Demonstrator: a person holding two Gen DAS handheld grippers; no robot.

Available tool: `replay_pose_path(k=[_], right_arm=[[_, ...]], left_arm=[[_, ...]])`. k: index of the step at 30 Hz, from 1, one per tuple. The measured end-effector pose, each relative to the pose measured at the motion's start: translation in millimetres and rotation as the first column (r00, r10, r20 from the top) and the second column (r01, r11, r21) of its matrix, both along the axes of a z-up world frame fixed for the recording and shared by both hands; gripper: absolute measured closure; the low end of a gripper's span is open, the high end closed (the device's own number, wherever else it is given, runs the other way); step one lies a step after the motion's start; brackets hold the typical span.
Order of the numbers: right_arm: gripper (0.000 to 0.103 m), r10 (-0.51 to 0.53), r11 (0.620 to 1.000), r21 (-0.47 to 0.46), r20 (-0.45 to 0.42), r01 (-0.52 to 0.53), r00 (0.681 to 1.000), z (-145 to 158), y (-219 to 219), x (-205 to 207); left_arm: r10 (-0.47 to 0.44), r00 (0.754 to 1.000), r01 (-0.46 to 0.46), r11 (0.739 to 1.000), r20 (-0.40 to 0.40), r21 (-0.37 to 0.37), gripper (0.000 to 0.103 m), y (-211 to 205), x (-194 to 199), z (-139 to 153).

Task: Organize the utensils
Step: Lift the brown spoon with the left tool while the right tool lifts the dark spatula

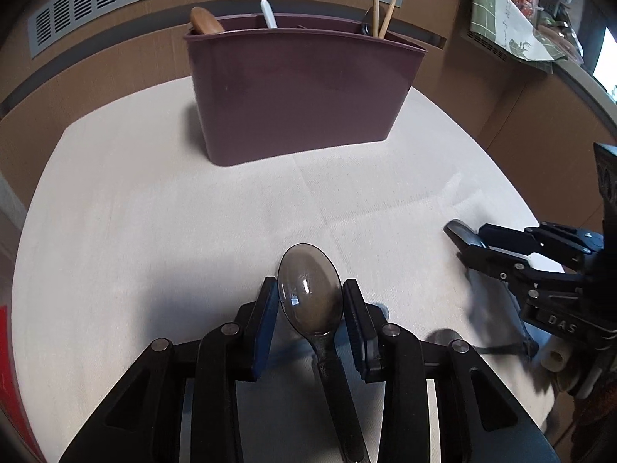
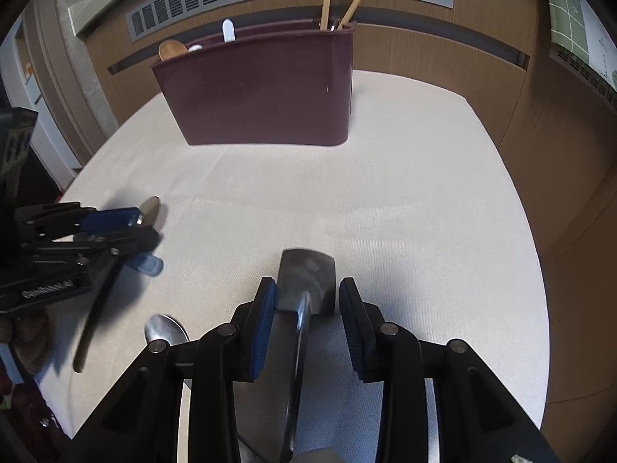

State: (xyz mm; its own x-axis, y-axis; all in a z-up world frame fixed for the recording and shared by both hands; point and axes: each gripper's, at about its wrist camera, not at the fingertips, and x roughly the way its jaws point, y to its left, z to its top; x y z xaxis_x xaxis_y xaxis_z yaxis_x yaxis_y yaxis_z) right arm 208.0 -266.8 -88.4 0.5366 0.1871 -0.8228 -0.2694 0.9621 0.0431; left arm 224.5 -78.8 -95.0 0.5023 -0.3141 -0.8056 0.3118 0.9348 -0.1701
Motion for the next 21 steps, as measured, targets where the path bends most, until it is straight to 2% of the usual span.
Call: replay_pose_path(k=[4,8,11,13,14,21], right_arm=[[0.071,-0.001,1.0,-0.009,-0.011,0.001,1.0,0,1,-5],[0.063,-0.014,1.0,0.027,-0.022,0.014,1.0,-1,0,-3],[0.062,-0.028,0.999,0.023,-0.009,0.028,1.0,-2,5,1],[0.065,-0.034,0.999,0.009,0.01,0.034,0.999,-2,10,4],[0.074,-0.041,0.999,-0.007,0.023,0.041,0.999,-3,12,5],[0.074,-0.064,0.998,0.005,0.093,0.064,0.994,11,6,1]], left_arm=[[0.007,1.0,-0.008,1.0,-0.022,-0.023,0.068,5,-2,1],[0.009,0.999,-0.01,0.999,-0.033,-0.032,0.067,8,-5,0],[0.006,0.999,-0.007,1.0,-0.036,-0.023,0.067,6,-5,1],[0.011,0.999,-0.011,1.0,-0.041,-0.017,0.067,5,-4,1],[0.015,0.999,-0.015,1.0,-0.044,-0.012,0.067,4,-4,1],[0.032,0.999,-0.03,0.998,-0.041,0.059,0.058,-17,8,1]])
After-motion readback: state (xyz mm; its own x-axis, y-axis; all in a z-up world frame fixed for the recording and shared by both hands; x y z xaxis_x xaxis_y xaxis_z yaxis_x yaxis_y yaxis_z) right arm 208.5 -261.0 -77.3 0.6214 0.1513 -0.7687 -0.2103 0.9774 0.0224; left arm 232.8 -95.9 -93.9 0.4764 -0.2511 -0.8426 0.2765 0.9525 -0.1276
